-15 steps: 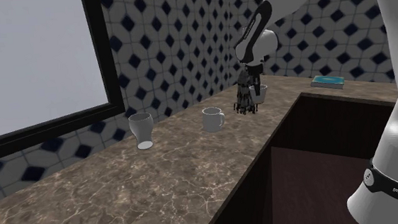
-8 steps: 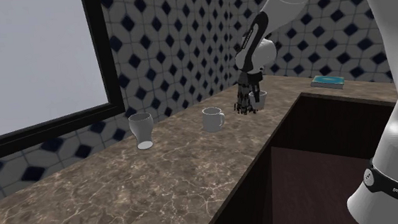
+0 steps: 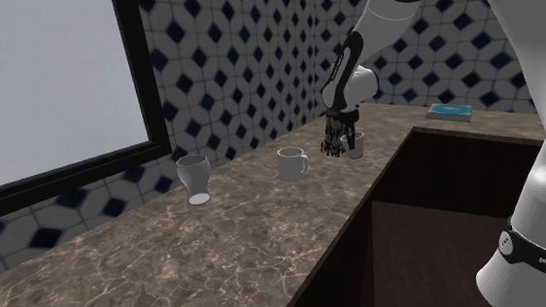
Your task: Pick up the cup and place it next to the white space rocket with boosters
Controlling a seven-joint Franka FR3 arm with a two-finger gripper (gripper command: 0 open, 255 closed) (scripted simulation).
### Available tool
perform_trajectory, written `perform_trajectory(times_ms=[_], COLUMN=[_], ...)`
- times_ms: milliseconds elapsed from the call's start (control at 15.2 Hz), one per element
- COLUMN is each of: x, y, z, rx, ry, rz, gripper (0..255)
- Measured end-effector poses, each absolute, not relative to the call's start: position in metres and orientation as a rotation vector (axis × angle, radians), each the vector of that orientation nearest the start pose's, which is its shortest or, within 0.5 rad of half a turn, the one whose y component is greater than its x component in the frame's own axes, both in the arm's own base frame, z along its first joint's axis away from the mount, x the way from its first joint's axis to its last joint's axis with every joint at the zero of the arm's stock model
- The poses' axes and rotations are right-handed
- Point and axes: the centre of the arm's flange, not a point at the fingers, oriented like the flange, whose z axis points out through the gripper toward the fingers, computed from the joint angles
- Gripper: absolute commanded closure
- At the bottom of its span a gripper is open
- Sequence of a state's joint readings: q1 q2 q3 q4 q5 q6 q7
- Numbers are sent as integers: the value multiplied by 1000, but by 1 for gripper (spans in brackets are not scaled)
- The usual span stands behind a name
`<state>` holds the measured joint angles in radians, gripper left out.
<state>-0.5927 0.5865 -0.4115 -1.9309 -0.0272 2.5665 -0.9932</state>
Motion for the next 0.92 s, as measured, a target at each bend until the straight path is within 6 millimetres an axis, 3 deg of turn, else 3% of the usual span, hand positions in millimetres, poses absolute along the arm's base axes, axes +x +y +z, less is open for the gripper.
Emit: perform_trajectory(times_ms=[330, 396, 792, 924], x=[351, 351, 350, 351], y=[-528, -528, -529, -526], z=[211, 211, 210, 225], rx=[-3336, -3336, -3336, -3337], ry=[-141, -141, -138, -138], rz=[247, 247, 250, 250], gripper=[255, 0, 0, 0])
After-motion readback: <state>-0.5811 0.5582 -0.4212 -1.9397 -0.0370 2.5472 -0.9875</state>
